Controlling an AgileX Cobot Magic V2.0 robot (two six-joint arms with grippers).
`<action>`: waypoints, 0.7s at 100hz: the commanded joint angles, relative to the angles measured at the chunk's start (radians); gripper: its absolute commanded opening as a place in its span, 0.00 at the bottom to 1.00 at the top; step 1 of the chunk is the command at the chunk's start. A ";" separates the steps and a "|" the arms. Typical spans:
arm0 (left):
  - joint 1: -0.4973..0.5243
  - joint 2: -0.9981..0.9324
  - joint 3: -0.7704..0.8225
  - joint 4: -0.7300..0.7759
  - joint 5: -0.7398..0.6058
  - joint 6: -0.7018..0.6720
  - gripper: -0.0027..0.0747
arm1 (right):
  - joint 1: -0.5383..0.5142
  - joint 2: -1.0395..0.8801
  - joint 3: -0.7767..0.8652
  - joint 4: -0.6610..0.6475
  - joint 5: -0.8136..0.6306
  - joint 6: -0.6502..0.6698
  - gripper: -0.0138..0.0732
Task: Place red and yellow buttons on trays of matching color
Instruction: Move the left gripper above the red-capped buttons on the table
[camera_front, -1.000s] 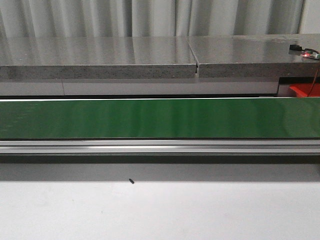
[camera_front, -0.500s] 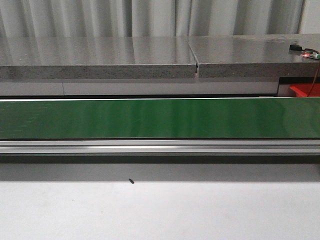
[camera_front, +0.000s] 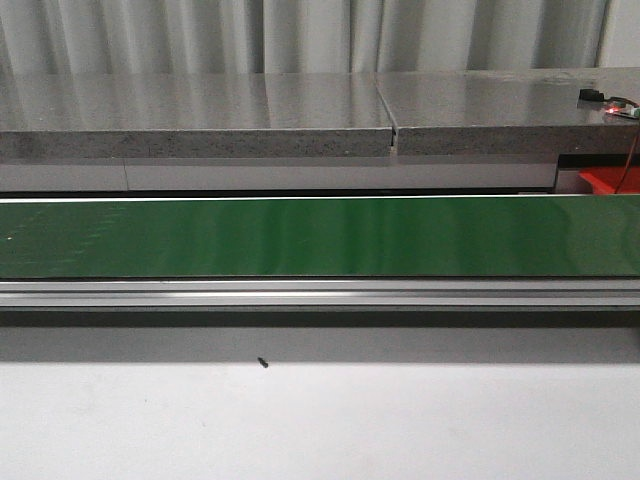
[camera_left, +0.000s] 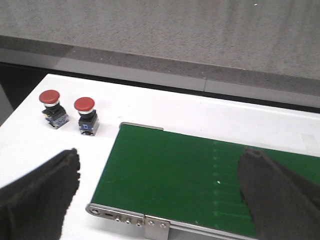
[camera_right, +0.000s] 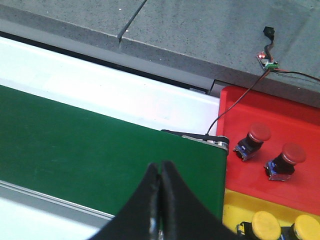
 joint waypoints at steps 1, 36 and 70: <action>0.034 0.139 -0.107 0.007 -0.085 -0.019 0.83 | 0.003 -0.002 -0.025 -0.004 -0.065 -0.007 0.08; 0.140 0.727 -0.478 0.005 -0.072 -0.021 0.83 | 0.002 -0.002 -0.025 -0.004 -0.066 -0.007 0.08; 0.159 1.172 -0.882 0.007 0.140 -0.021 0.83 | 0.002 -0.002 -0.025 -0.004 -0.066 -0.007 0.08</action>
